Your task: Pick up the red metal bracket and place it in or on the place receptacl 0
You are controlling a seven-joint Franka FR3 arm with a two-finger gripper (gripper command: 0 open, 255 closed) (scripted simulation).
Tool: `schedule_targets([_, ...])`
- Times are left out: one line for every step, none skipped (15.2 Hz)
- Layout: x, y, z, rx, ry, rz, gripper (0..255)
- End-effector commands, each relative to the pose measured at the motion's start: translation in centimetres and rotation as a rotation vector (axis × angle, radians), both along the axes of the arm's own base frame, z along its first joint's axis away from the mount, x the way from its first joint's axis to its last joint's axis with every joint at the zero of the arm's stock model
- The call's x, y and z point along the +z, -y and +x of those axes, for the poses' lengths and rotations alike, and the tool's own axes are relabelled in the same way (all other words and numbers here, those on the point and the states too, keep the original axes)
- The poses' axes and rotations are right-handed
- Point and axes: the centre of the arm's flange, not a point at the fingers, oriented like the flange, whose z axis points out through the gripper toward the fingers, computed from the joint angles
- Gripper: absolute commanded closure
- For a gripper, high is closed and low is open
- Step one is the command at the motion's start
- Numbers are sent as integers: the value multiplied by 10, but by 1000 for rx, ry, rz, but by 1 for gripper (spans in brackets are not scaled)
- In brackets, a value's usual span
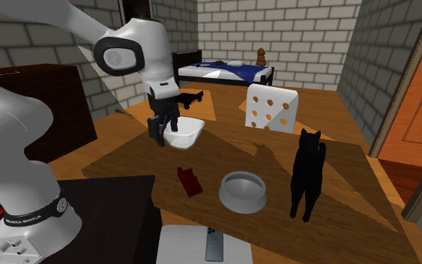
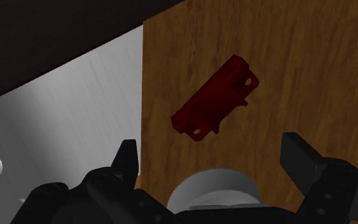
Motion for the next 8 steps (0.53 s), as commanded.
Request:
schedule_targets([-23,-13,1,-49,-2,-3,0])
schedule_targets([-35,-19,3,-71,-4,-5,0])
schedule_targets([-46,-26,5,-94,-6,-7,0])
schedule_targets([-58,-33,7,-117,-8,-9,0])
schedule_targets([-69,-39,10,-139,-10,-11,0])
schedule_targets([-81,-45,12,-162,-12,-13,0])
schedule_targets([-92,-52,15,-184,-14,-15,0])
schedule_targets([-104,-58,17,-207,-16,-17,0])
